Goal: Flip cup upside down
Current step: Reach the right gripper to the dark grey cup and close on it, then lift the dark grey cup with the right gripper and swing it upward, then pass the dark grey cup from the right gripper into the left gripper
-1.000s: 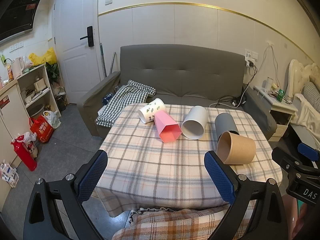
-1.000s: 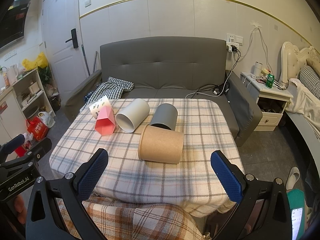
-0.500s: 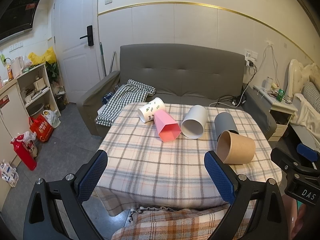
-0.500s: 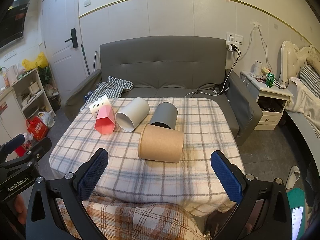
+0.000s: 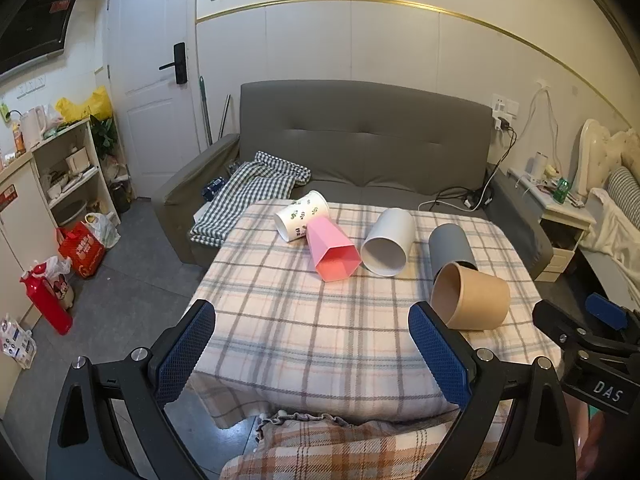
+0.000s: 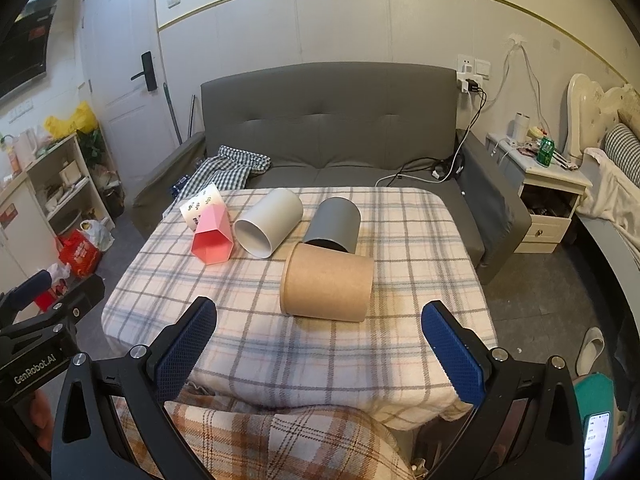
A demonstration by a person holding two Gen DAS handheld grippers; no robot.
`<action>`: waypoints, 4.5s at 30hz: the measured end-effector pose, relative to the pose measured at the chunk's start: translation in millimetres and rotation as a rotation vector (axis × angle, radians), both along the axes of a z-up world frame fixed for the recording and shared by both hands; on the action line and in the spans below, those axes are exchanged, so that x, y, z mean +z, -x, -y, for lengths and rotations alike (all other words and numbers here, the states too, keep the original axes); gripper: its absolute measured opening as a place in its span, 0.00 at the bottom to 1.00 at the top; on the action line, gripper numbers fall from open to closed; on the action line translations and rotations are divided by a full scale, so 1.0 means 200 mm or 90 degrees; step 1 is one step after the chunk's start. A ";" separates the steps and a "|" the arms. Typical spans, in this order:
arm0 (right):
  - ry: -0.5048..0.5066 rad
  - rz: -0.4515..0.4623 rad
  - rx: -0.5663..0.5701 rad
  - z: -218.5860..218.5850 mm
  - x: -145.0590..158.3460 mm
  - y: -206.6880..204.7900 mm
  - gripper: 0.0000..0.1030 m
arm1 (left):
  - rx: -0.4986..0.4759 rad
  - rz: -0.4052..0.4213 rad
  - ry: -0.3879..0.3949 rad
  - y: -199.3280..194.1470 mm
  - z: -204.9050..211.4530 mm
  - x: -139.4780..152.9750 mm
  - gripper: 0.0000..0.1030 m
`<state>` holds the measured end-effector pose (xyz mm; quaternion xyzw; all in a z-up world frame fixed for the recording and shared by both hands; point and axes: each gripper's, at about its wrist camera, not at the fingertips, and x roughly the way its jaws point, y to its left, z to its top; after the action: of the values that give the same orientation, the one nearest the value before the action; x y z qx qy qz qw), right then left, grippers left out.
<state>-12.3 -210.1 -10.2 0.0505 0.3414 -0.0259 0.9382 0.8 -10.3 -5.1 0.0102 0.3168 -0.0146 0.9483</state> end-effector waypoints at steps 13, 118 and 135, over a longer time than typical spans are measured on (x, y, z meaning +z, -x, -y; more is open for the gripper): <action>-0.018 -0.054 0.008 0.12 0.01 -0.31 1.00 | 0.021 -0.052 -0.009 -0.34 0.01 -0.03 0.97; -0.009 -0.137 0.038 0.16 -0.10 -0.39 0.99 | -0.025 -0.220 -0.052 -0.52 0.22 -0.18 0.97; -0.051 -0.161 0.013 0.28 -0.27 -0.59 0.99 | -0.072 -0.408 -0.010 -0.85 0.34 -0.52 0.95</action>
<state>105.7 -265.1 -63.4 0.0810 0.4583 -0.0090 0.8851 170.7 -78.0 -109.9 0.0302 0.5983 -0.0672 0.7979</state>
